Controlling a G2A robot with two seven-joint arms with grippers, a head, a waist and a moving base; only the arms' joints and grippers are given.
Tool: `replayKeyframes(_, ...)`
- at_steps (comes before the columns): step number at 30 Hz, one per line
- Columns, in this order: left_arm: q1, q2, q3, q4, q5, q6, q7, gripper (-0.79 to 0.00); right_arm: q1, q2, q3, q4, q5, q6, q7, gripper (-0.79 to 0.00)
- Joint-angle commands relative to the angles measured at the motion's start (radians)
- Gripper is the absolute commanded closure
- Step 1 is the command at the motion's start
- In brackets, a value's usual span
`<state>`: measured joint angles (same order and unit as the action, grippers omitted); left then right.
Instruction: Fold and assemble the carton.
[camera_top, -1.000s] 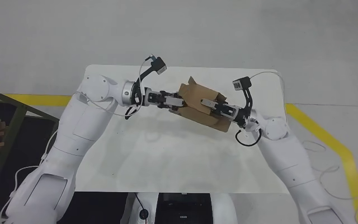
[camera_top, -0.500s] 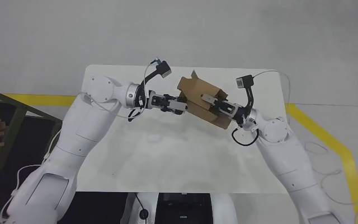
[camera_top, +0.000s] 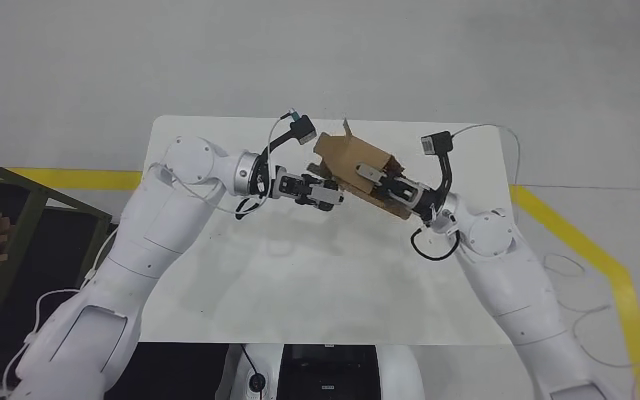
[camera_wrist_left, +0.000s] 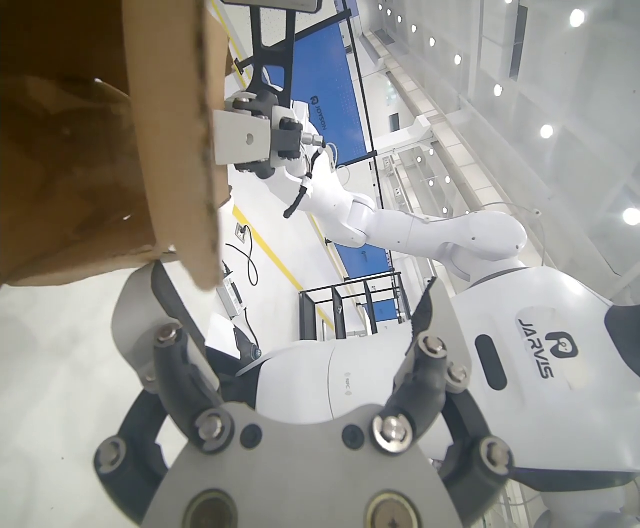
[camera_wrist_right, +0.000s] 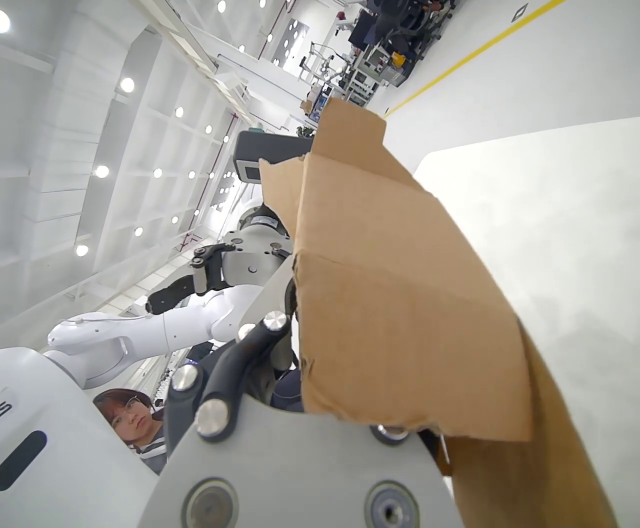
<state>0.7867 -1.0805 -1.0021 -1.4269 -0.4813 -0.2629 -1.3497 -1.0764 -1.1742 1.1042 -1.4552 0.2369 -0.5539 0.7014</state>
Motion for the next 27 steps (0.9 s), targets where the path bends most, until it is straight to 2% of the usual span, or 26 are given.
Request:
replayKeyframes(1,-0.003,-0.001,0.004,0.005,-0.001,-0.001,0.000,-0.785,-0.003,-0.001,-0.004,-0.010,-0.010,0.005,-0.003,0.000)
replayKeyframes(12,-0.010,-0.004,0.009,0.021,-0.004,-0.005,-0.004,-0.785,0.019,-0.005,-0.033,0.014,0.019,0.049,0.086,0.000)
replayKeyframes(27,-0.003,-0.003,0.009,0.009,-0.002,0.006,-0.018,-0.785,0.040,-0.009,-0.034,0.058,0.048,0.025,0.112,0.000)
